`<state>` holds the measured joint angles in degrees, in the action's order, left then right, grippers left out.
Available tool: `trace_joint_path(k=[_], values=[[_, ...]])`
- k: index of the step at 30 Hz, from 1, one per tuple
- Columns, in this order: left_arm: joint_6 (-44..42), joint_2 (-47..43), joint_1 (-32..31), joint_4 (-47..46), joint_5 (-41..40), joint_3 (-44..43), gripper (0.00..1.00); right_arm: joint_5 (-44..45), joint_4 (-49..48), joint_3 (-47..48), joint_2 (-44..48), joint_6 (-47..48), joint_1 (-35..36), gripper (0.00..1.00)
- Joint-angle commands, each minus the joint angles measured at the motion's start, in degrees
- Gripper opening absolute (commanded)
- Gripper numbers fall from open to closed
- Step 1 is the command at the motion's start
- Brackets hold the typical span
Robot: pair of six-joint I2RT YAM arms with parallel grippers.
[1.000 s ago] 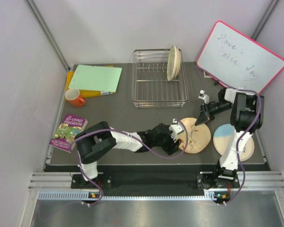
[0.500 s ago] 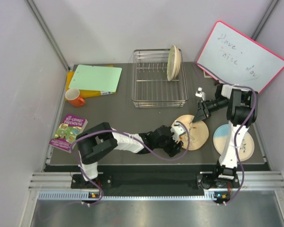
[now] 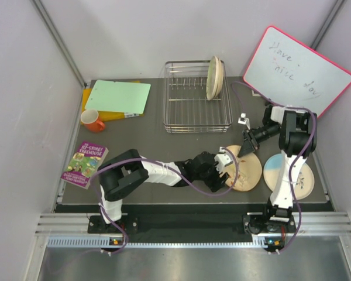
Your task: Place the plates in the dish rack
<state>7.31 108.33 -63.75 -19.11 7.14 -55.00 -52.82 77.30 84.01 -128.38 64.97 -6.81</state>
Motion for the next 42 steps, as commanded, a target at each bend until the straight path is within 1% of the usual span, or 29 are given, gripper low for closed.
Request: trace_joint_path(k=[1, 2, 3, 5, 9, 10, 11, 12, 14, 15, 16, 17, 19, 20, 22, 23, 25, 27, 31, 35, 37, 38, 41, 42], values=[[1.39, 1.45, 2.49, -3.13, -3.89, -2.57, 0.72, 7.02, 4.71, -3.41, -1.44, 1.48, 3.12, 0.17], [1.65, 1.18, 2.49, -2.86, -4.32, -1.61, 0.72, 7.11, 4.97, -2.8, -1.52, 1.65, 3.03, 0.15], [2.26, 0.66, 2.49, -2.95, -5.02, -1.16, 0.72, 7.03, 6.53, -2.36, -2.22, 2.7, 3.03, 0.17], [2.44, 0.74, 2.4, -2.95, -6.43, -0.72, 0.73, 7.64, 6.55, -3.14, -2.23, 3.14, 3.12, 0.23], [2.36, 1.61, 2.84, -3.38, -6.43, -2.12, 0.73, 9.48, 6.64, -5.17, -2.14, 4.2, 3.12, 0.25], [2.53, 1.97, 3.1, -3.3, -6.52, -3.17, 0.73, 9.57, 6.64, -5.6, -2.31, 4.11, 3.12, 0.24], [2.62, 2.66, 3.54, -3.39, -6.61, -3.79, 0.73, 9.49, 6.64, -5.7, -2.32, 4.55, 3.12, 0.14], [2.45, 3.02, 3.71, -3.39, -6.61, -4.23, 0.74, 8.97, 6.64, -5.78, -2.49, 4.64, 3.12, 0.1], [1.48, 3.98, 4.33, -4.08, -8.8, -5.55, 0.75, 8.35, 6.73, -6.05, -2.32, 4.2, 3.12, 0.07], [0.69, 4.34, 4.59, -4.18, -9.42, -5.9, 0.75, 7.82, 6.73, -6.05, -2.4, 3.94, 3.12, 0.08], [0.51, 4.6, 4.94, -4.0, -9.51, -7.04, 0.75, 7.73, 6.81, -6.14, -2.4, 3.41, 3.12, 0.12], [0.42, 5.04, 5.82, -3.83, -9.68, -7.48, 0.75, 7.9, 6.81, -6.22, -2.67, 3.15, 3.2, 0.2], [0.77, 5.48, 6.96, -2.86, -9.33, -8.53, 0.75, 8.87, 6.73, -6.83, -3.19, 3.06, 3.12, 0.24], [1.04, 5.83, 8.19, -2.42, -9.25, -8.8, 0.75, 9.05, 6.81, -7.1, -3.46, 3.84, 3.03, 0.22], [1.39, 6.1, 9.51, -1.19, -8.46, -9.51, 0.75, 8.26, 6.81, -8.33, -3.29, 6.73, 2.94, 0.05], [1.04, 6.1, 10.56, -0.75, -8.63, -9.51, 0.75, 7.47, 6.81, -8.59, -3.11, 7.62, 2.51, 0.0], [-0.97, 5.58, 11.53, 0.12, -9.15, -9.25, 0.75, 4.14, 6.73, -8.69, -2.76, 7.81, 1.72, 0.0], [-2.47, 4.61, 12.59, 1.18, -9.33, -8.55, 0.76, 2.99, 6.81, -8.07, -2.41, 7.36, 0.84, 0.0], [-2.92, 0.75, 13.56, 4.51, -8.55, -4.16, 0.78, 3.25, 6.82, -8.77, 2.51, 10.61, -0.57, 0.0], [-0.38, -2.68, 13.65, 6.8, -7.4, -0.99, 0.78, 1.67, 6.81, -7.55, 4.45, 9.13, -0.75, 0.0], [1.56, -4.52, 13.56, 9.52, -7.4, -0.55, 0.79, -1.05, 6.73, -6.93, 4.89, 7.46, -0.84, 0.0], [3.48, -5.41, 13.56, 10.75, -5.66, -0.28, 0.79, -2.19, 6.73, -6.75, 5.41, 6.93, -1.01, 0.0], [5.25, -9.45, 13.47, 11.11, -4.24, 2.53, 0.79, -7.29, 6.81, -5.61, 7.34, 4.65, -0.93, 0.0], [5.52, -10.5, 13.47, 12.51, -4.06, 3.4, 0.78, -9.48, 6.81, -4.83, 7.87, 4.29, -0.93, 0.0]])
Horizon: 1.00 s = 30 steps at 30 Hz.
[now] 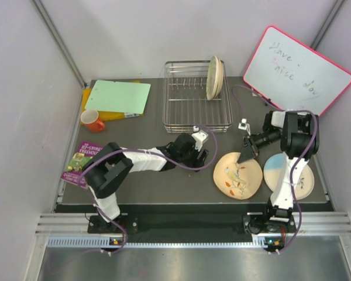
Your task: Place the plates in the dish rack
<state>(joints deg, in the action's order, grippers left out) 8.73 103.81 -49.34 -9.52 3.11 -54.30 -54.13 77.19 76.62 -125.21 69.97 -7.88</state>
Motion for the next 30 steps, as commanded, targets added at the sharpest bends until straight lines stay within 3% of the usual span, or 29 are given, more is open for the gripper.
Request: trace_joint_path(k=[1, 5, 9, 14, 18, 22, 27, 29, 30], values=[[4.19, -8.51, -0.76, 3.54, -0.13, 3.06, 0.78, -8.88, 6.92, 3.18, 5.14, -1.5, 0.32, 0.0], [2.79, -15.55, 1.44, 8.01, 1.62, 3.94, 0.77, -11.43, 6.84, 6.34, 8.39, -4.14, 0.5, 0.0], [4.97, -19.34, 3.64, 12.24, 10.41, 4.55, 0.77, -12.4, 6.84, 7.32, 9.8, -6.25, 1.64, 0.0], [16.21, -20.4, 3.9, 5.58, 17.8, 6.49, 0.82, -18.63, 6.75, 6.96, 10.86, -10.2, 1.73, 0.0], [12.99, -20.67, 4.6, 5.47, 17.01, 4.57, 0.84, -23.99, 6.66, 8.1, 12.0, -13.72, 2.08, 0.0], [11.93, -21.01, 11.78, 7.23, 18.32, 2.02, 0.82, -26.81, 6.75, 10.56, 13.06, -16.62, 3.13, 0.0], [3.06, -22.07, 23.22, 12.24, 20.62, -6.58, 0.81, -29.98, 6.66, 22.23, 16.04, -24.42, 5.94, 0.0], [0.94, -21.28, 29.63, 12.59, 19.22, -9.14, 0.78, -29.63, 0.29, 24.8, 18.58, -31.52, 9.27, 0.0], [1.28, -20.15, 33.4, 13.03, 17.3, -11.68, 0.77, -30.41, -9.33, 24.28, 19.81, -42.09, 10.07, 0.0]])
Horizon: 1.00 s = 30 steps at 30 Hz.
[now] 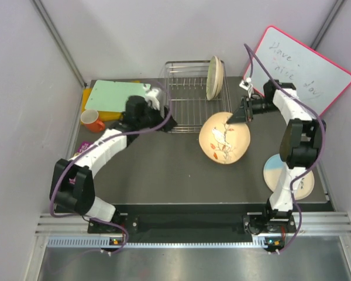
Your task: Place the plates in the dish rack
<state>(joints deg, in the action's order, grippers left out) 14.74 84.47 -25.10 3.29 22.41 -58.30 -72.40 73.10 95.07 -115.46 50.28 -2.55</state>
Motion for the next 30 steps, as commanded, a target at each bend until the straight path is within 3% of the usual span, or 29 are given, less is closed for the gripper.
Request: trace_joint_path(k=[1, 2, 3, 5, 6, 8, 9, 10, 11, 15, 19, 24, 25, 27, 28, 30], values=[[-3.5, -0.27, 10.85, 0.4, -5.24, -8.75, 0.74, -13.19, -10.21, 5.22, 11.82, -27.99, 6.22, 0.0], [-3.32, 0.52, 12.6, 0.31, -5.62, -10.5, 0.72, -15.03, -15.83, 4.17, 12.27, -34.31, 7.02, 0.0], [-3.4, 2.0, 14.62, 0.05, -6.15, -11.12, 0.7, -15.22, -27.72, 4.07, 12.54, -47.42, 7.64, 0.0], [-2.88, 3.16, 15.69, -0.3, -10.54, -12.27, 0.64, -12.26, -39.73, 5.56, 12.54, -60.15, 9.83, 0.0], [-2.79, 4.47, 16.05, -0.56, -11.42, -12.45, 0.61, -10.93, -57.02, 5.74, 12.54, -75.09, 10.28, 0.0], [-1.22, 5.44, 16.05, -1.18, -13.45, -12.19, 0.49, -5.33, -83.94, 3.74, 11.84, -96.49, 11.07, 0.0], [-0.69, 6.32, 16.05, -1.7, -13.28, -11.92, 0.44, -4.42, -99.75, 5.2, 10.27, -113.04, 10.98, 0.0], [0.63, 6.67, 16.05, -2.84, -12.75, -11.31, 0.4, -2.76, -85.37, 12.35, 5.29, -104.6, 11.59, 0.0], [1.77, 7.02, 16.05, -2.85, -12.83, -10.0, 0.34, 1.61, -74.44, 26.08, 2.9, -97.03, 11.77, 0.0], [3.28, 7.64, 14.56, -8.2, -13.36, -6.21, 0.18, 11.48, -64.52, 35.61, -1.17, -88.0, 13.0, 0.0], [3.45, 7.99, 14.03, -10.06, -14.06, -4.37, 0.13, 21.76, -58.08, 39.39, -1.61, -83.68, 16.78, 0.0], [5.03, 8.52, 14.12, -12.07, -13.71, -2.61, 0.13, 41.77, -50.18, 46.85, -1.52, -79.73, 21.61, 0.0], [5.55, 8.78, 14.12, -12.6, -13.71, -2.26, 0.13, 49.47, -48.94, 47.4, -1.44, -79.46, 21.97, 0.0], [6.35, 9.14, 14.12, -13.83, -13.19, -1.82, 0.13, 55.05, -50.07, 49.15, -2.39, -79.11, 22.49, 0.0], [6.7, 9.22, 14.12, -14.1, -13.19, -1.64, 0.13, 62.57, -50.42, 50.9, -2.58, -77.46, 22.76, 0.0], [7.49, 9.58, 14.12, -14.62, -13.01, -1.29, 0.13, 69.2, -55.5, 48.48, -1.97, -76.48, 23.2, 0.0]])
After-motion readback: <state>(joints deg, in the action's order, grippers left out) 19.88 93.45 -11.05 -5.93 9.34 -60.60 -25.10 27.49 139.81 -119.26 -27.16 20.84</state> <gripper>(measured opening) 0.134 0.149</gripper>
